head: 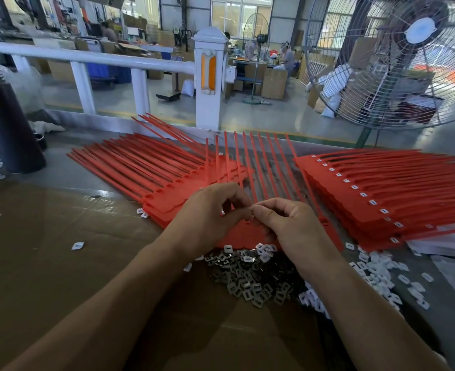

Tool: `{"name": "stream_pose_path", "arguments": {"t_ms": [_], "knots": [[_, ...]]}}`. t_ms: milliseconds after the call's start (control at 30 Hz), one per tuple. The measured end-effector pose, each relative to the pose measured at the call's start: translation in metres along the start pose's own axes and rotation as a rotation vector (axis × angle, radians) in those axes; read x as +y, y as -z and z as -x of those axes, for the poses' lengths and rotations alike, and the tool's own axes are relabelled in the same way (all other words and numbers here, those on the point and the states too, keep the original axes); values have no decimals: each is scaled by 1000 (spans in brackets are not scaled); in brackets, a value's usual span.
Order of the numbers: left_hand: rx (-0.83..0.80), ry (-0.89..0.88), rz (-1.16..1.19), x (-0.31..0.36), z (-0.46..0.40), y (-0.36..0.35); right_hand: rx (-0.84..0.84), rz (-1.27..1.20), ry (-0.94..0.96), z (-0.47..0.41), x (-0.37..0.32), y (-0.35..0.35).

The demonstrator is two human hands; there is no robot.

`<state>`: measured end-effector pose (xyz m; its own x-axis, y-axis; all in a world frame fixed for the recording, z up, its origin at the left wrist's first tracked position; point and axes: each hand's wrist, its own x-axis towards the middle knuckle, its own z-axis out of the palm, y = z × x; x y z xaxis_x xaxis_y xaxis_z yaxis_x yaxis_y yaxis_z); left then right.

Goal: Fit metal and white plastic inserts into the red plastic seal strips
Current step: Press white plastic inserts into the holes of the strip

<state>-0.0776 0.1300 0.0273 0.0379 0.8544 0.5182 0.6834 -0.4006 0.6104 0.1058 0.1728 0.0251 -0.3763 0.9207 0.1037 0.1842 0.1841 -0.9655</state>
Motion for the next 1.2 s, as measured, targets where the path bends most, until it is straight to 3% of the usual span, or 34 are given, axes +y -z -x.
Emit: {"name": "stream_pose_path", "arguments": {"t_ms": [267,433,600,1200], "knots": [[14,-93,-216,-5,-3,8,-2,-23,12,1,-2,-1],[35,101,-311,-21,-4,25,18,235,48,4,-2,1],[-79,202,-472,-28,-1,25,-39,355,52,6,-1,-2],[-134,225,-480,-26,0,33,-94,467,88,10,-2,-1]]}}
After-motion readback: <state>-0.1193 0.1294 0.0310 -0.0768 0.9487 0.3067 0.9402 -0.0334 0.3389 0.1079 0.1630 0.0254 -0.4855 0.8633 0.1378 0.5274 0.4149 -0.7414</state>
